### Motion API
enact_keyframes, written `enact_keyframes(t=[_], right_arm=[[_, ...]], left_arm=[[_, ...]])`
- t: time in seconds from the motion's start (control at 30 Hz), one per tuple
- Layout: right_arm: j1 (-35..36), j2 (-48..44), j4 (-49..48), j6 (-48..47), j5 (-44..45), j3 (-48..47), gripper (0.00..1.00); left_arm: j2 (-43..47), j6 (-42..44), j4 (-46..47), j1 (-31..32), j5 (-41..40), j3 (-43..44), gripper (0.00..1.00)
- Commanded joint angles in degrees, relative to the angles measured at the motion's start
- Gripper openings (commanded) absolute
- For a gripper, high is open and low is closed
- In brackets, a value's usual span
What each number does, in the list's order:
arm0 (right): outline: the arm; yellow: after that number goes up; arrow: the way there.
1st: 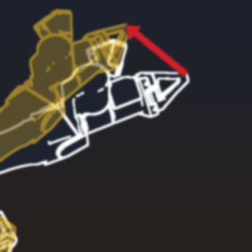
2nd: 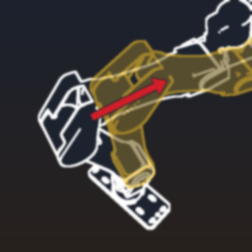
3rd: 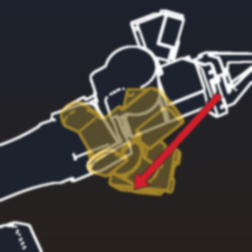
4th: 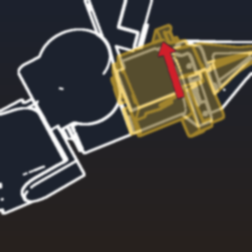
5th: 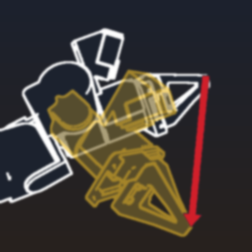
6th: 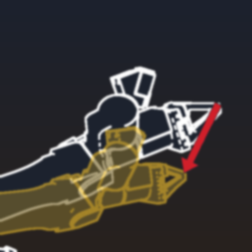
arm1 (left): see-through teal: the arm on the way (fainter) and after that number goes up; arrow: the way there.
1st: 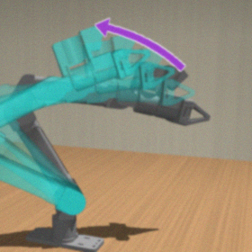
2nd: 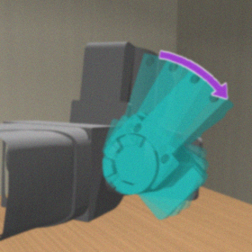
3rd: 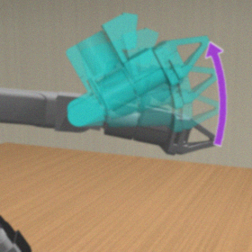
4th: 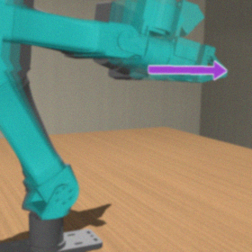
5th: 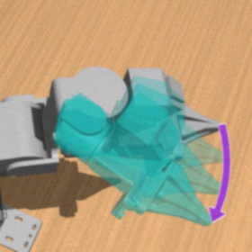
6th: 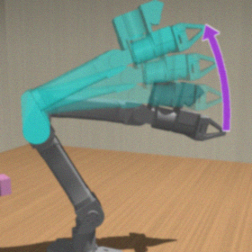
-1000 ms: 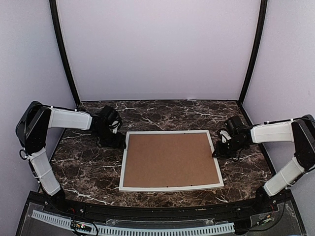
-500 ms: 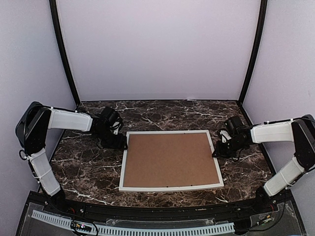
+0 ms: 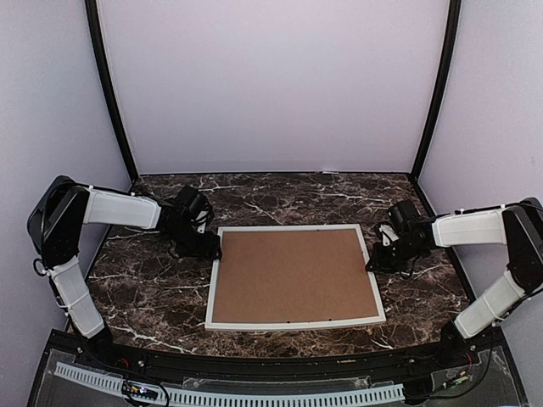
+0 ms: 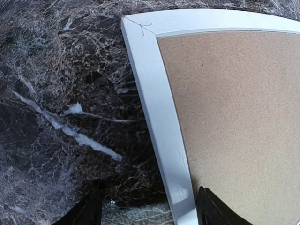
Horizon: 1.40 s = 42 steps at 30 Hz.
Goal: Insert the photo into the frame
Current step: Press the fastener onto the backboard.
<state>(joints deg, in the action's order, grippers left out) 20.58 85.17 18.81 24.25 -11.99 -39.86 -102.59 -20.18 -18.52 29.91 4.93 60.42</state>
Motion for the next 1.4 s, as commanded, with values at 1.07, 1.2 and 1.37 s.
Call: enact_keyframes(t=[1.07,1.2,1.37], right_arm=[[0.25,1.05,0.11,0.89,0.15,-0.13,0.23],[0.23,1.18,0.21,0.89,0.22,-0.29,0.25],[0.25,1.05,0.58,0.91,0.92,-1.56,0.37]], left_arm=[[7.21,-4.31,-0.34,4.81,-0.5,-7.8,0.63],[6.76,-4.86,1.04,4.81,1.55,-8.44,0.52],[6.22,-5.89,2.1,4.81,3.13,-8.84,0.4]])
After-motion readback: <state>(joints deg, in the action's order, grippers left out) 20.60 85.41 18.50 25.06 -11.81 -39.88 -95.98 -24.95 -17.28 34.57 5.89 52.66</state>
